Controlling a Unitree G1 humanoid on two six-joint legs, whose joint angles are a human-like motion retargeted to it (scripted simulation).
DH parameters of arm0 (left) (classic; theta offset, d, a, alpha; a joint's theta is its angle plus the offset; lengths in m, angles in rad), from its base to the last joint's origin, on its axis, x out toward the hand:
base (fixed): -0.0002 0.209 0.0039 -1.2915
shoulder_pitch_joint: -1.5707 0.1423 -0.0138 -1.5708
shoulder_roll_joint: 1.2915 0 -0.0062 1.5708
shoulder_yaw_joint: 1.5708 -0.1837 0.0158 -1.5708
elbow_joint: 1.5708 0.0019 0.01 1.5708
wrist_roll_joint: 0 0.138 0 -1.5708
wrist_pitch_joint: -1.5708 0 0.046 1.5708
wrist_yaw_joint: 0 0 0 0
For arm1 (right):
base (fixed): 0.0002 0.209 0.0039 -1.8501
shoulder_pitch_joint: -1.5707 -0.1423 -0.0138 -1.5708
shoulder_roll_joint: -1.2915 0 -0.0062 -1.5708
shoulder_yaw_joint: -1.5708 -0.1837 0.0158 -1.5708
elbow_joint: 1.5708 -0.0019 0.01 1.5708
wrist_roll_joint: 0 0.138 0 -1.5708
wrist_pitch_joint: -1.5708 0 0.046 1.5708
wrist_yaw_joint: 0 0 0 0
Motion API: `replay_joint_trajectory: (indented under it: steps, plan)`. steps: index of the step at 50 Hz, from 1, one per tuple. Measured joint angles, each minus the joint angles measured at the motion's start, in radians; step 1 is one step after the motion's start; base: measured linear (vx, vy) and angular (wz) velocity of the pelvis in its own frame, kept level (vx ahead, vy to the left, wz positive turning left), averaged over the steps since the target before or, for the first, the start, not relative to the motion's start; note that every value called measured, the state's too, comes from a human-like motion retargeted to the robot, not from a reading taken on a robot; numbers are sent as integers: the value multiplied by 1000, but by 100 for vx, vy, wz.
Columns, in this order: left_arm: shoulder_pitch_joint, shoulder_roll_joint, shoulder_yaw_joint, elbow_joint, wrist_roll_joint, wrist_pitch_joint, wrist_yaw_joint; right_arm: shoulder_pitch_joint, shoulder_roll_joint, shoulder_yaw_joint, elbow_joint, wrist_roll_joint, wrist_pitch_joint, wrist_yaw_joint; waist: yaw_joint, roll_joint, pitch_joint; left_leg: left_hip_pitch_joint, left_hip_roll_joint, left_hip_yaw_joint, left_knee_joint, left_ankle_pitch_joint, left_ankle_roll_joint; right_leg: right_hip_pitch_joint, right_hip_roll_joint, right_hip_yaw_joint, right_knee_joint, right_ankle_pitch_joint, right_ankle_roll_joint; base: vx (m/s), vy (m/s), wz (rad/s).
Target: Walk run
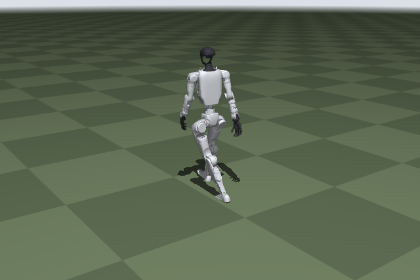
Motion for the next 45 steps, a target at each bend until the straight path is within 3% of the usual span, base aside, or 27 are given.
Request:
replay_joint_trajectory:
  steps: [2,4,8,11,12,13,15,18,22,25,27,30,32,36,38,41,43,45]
  plan:
    - [31,2,16,60,49,19,-3,-9,-4,-9,3,7,-2,-4,-27,17,-17,6,25,-2,32,51,-57,6,4,-59,47,27,-61,77,-30,64]
    - [80,4,34,122,110,56,1,-11,-6,-14,4,15,-5,-9,-58,36,-31,10,61,-3,78,160,-135,28,30,-3,68,85,-90,104,-45,66]
    - [211,-5,59,248,199,130,53,-38,-17,-13,29,35,-1,-12,-62,55,-52,-40,73,-53,285,546,-373,91,88,64,136,13,-208,101,-35,11]
    - [274,-7,81,318,207,151,43,-101,-27,-2,28,50,3,-3,-61,-1,-51,-162,-6,13,553,738,-419,158,16,55,157,-52,-224,94,-17,15]
    - [297,-7,90,325,210,159,30,-120,-24,5,22,56,1,-2,-54,-18,-53,-212,2,46,630,756,-416,184,17,55,147,-65,-237,70,-38,-1]
    - [326,-9,101,321,216,168,18,-136,-17,14,13,63,-2,-3,-47,-25,-56,-266,38,66,695,708,-408,215,40,45,129,-77,-259,69,-42,8]
    - [374,-24,135,300,232,177,6,-176,-16,35,-12,70,-10,1,-33,-37,-50,-367,122,172,786,595,-309,265,49,33,114,-102,-270,75,-34,6]
    - [425,-49,184,278,214,143,9,-239,-25,68,-75,49,-28,10,34,-65,-34,-500,149,263,784,454,-230,319,72,71,84,-113,-288,70,-18,-61]
    - [477,-66,223,279,160,114,9,-297,-45,111,-181,20,-59,8,108,-67,-17,-620,99,235,534,344,-171,391,125,101,57,-139,-313,72,-12,-55]
    - [492,-72,259,296,140,131,2,-343,-60,125,-245,7,-76,-7,141,-45,5,-653,90,191,251,348,-108,454,182,105,47,-168,-339,79,-9,-29]
    - [494,-69,264,310,125,138,-4,-368,-66,127,-273,10,-85,-18,150,-39,18,-659,110,269,92,317,-56,503,206,102,38,-181,-349,69,-8,-21]
    - [495,-68,269,320,131,144,-3,-385,-67,131,-295,31,-102,-24,176,-56,19,-656,51,200,-102,222,-47,573,192,65,26,-182,-340,100,-1,-34]
    - [490,-68,275,321,148,147,-1,-382,-64,131,-292,49,-109,-20,186,-69,11,-646,53,239,-127,196,-44,603,187,73,43,-163,-331,92,4,-32]
    - [470,-67,273,322,159,152,2,-339,-53,129,-257,63,-111,-11,228,-59,-21,-622,101,322,-42,265,-40,643,185,47,98,-38,-319,102,9,-47]
    - [452,-63,270,328,143,156,-2,-293,-42,133,-217,43,-103,-5,236,-51,-51,-602,78,207,-14,302,-16,641,168,3,170,137,-325,113,12,-40]
    - [408,-52,254,330,96,162,-14,-225,-31,161,-151,-12,-82,2,231,-33,-66,-563,82,103,53,239,3,569,134,-45,409,373,-350,113,17,-23]
    - [360,-40,231,326,62,163,-16,-200,-40,176,-108,-63,-71,19,218,-30,-51,-489,84,183,52,202,26,484,67,-116,665,419,-392,87,21,-25]
    - [283,-15,211,317,28,162,-9,-193,-45,188,-71,-132,-57,48,296,1,-50,-426,136,281,11,175,29,377,72,-83,788,384,-397,89,20,-144]
